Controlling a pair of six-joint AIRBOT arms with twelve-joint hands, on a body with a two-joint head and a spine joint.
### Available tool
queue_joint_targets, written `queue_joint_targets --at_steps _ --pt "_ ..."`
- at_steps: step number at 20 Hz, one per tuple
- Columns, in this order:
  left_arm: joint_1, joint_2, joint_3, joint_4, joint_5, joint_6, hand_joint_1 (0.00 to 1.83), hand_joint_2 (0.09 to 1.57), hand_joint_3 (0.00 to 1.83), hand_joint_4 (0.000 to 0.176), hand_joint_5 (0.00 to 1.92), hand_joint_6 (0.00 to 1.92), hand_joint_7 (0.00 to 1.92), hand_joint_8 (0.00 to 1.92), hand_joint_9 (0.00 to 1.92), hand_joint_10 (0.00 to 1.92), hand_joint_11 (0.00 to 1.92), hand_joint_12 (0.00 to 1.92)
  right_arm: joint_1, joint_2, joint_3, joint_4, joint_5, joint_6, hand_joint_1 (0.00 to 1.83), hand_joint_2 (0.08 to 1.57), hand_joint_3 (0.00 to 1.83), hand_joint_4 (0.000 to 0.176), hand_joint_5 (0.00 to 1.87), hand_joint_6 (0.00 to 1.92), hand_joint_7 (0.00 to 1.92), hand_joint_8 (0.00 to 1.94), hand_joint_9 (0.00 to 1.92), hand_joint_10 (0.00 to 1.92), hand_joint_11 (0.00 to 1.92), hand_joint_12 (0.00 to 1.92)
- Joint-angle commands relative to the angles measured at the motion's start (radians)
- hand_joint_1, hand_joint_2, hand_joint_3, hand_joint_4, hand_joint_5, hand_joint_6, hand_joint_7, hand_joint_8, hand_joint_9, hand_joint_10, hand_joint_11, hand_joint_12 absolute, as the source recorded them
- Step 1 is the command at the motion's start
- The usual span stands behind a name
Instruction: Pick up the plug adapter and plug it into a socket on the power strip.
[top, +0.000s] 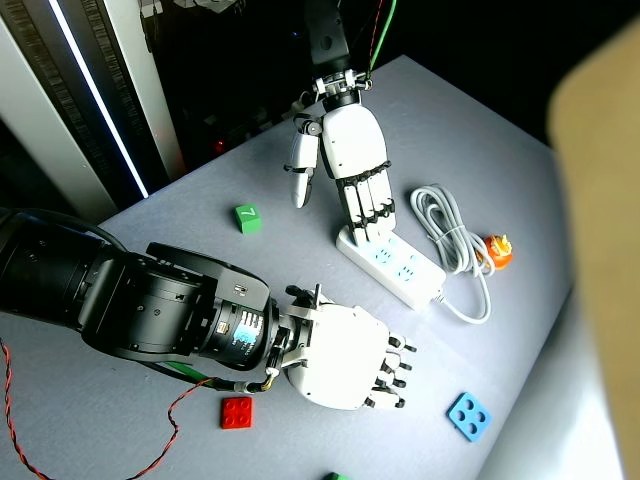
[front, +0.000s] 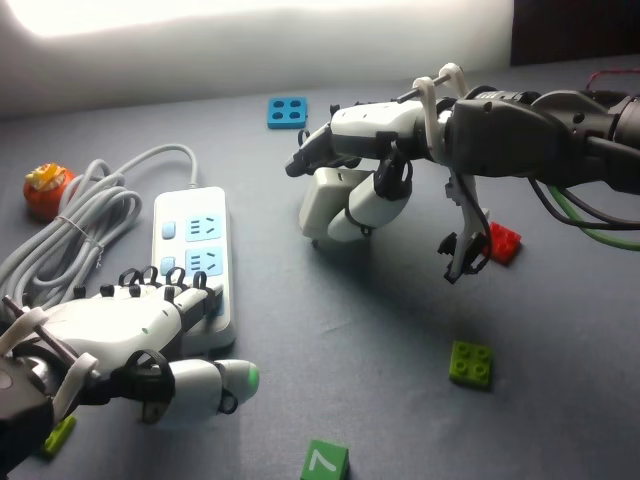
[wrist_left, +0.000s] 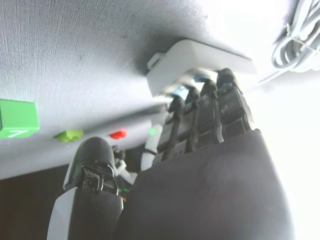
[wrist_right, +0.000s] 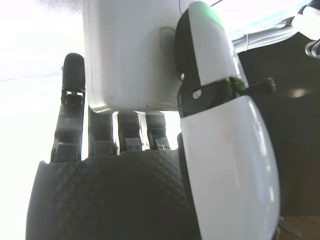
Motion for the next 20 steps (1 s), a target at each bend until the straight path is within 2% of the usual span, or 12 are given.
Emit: queue_joint_targets --at_steps 1,5,7,9,11,12,13,14,15,20 --pt "0.005 -0.002 -0.003 0.005 -0.003 -0.002 0.0 1.31 0.0 0.0 0.05 0.0 0.04 0.01 0.01 0.0 0.0 0.0 0.002 0.003 0.003 0.007 0.089 0.009 1.18 1.05 0.0 0.0 0.42 0.0 0.43 0.0 0.38 0.0 0.0 1.12" --pt "0.006 -0.002 -0.002 0.005 0.0 0.006 0.0 1.32 0.0 0.0 0.04 0.0 0.03 0.0 0.0 0.0 0.0 0.0 0.002 0.005 0.003 0.007 0.089 0.009 1.18 1.05 0.0 0.0 0.43 0.0 0.43 0.0 0.38 0.0 0.0 1.11" --pt "0.006 -0.002 -0.001 0.005 0.001 0.006 0.0 1.31 0.0 0.0 0.05 0.0 0.04 0.0 0.01 0.0 0.0 0.0 0.002 0.005 0.003 0.007 0.089 0.008 1.18 1.05 0.0 0.0 0.51 0.02 0.52 0.01 0.46 0.02 0.02 1.21" --pt "0.006 -0.002 0.0 0.005 0.001 0.007 0.0 1.31 0.0 0.0 0.06 0.01 0.05 0.01 0.02 0.01 0.0 0.0 0.002 0.005 0.003 0.007 0.09 0.008 1.19 1.09 0.0 0.0 0.62 0.03 0.66 0.02 0.61 0.05 0.15 1.21" --pt "0.006 -0.002 0.002 0.005 0.003 0.007 0.0 1.31 0.0 0.0 0.06 0.0 0.04 0.0 0.01 0.0 0.0 0.0 0.001 0.004 0.003 0.007 0.094 0.008 1.21 1.1 0.0 0.0 0.83 0.05 0.88 0.03 0.84 0.07 0.38 1.15" --pt "0.005 -0.002 0.002 0.005 0.003 0.007 0.0 1.31 0.0 0.0 0.05 0.0 0.04 0.0 0.01 0.0 0.0 0.0 0.001 0.004 0.003 0.007 0.094 0.008 1.22 1.12 0.01 0.0 0.88 0.93 1.0 0.69 0.98 0.06 0.54 1.09" --pt "0.004 -0.002 0.003 0.005 0.004 0.007 0.0 1.31 0.0 0.0 0.03 0.0 0.03 0.0 0.0 0.0 0.0 0.0 0.001 0.004 0.003 0.007 0.094 0.008 1.2 1.15 0.01 0.0 0.84 1.18 0.97 0.92 1.05 0.07 0.6 1.11" --pt "0.004 -0.002 0.003 0.005 0.005 0.008 0.0 1.31 0.0 0.0 0.03 0.0 0.03 0.0 0.0 0.0 0.0 0.0 0.001 0.004 0.003 0.007 0.094 0.008 1.33 1.13 0.01 0.0 0.87 1.16 0.99 0.89 0.93 0.95 0.69 1.13" --pt "0.004 -0.002 0.003 0.005 0.005 0.008 0.0 1.31 0.0 0.0 0.05 0.01 0.04 0.01 0.02 0.01 0.0 0.0 0.001 0.004 0.003 0.007 0.094 0.008 1.36 1.12 0.0 0.0 0.89 1.12 1.0 0.89 0.92 1.11 0.74 1.14" --pt "0.004 -0.002 0.003 0.005 0.007 0.008 0.0 1.31 0.0 0.0 0.05 0.0 0.04 0.0 0.02 0.0 0.0 0.0 -0.004 0.014 0.003 0.007 0.089 0.008 1.38 1.08 0.0 0.0 0.95 0.97 1.08 0.8 1.02 1.04 0.85 1.13"
